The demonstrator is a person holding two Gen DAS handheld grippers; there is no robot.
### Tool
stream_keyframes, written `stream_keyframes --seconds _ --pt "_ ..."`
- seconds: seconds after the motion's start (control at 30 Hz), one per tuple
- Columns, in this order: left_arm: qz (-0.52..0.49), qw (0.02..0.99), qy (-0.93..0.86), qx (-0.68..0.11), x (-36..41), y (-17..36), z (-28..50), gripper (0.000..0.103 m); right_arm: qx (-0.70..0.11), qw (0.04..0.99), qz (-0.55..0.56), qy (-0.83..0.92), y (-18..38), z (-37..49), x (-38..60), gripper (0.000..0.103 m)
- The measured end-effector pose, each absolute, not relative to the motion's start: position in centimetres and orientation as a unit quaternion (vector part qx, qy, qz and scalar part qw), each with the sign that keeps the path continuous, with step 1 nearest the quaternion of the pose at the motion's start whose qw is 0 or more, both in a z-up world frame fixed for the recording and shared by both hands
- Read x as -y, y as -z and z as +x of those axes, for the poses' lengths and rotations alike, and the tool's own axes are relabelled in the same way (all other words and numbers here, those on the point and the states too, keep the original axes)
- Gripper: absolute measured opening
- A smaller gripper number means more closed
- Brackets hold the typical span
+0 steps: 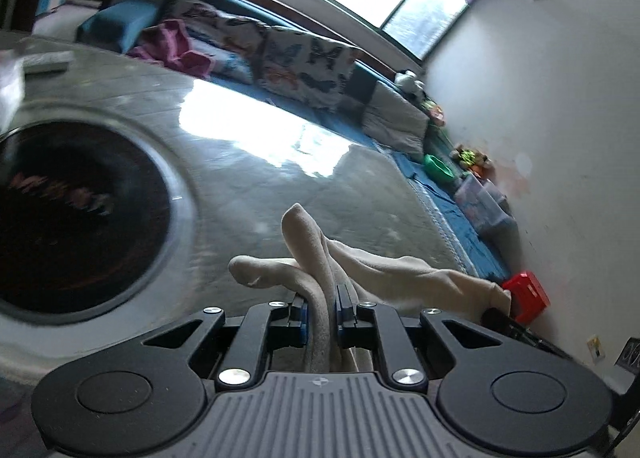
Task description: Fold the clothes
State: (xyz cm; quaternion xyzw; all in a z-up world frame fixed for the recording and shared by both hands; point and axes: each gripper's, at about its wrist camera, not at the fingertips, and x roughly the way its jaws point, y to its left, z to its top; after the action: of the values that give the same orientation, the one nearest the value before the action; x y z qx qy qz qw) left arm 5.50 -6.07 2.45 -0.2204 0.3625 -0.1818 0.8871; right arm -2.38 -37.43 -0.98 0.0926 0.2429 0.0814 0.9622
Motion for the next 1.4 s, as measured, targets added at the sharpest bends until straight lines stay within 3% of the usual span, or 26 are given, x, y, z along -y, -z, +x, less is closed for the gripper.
stream_keyframes --seconds 0.6,1.4 --pt "-0.14 0.887 0.232 -0.373 18.6 -2.3 9.6 0.013 -0.229 0.97 0.072 0.02 -1.0 -0.6 45.7 0.011" --pt "-0.106 0.871 0.231 -0.421 20.8 0.9 10.8 0.013 -0.287 0.955 0.069 0.043 3.0 2.0 47.5 0.011"
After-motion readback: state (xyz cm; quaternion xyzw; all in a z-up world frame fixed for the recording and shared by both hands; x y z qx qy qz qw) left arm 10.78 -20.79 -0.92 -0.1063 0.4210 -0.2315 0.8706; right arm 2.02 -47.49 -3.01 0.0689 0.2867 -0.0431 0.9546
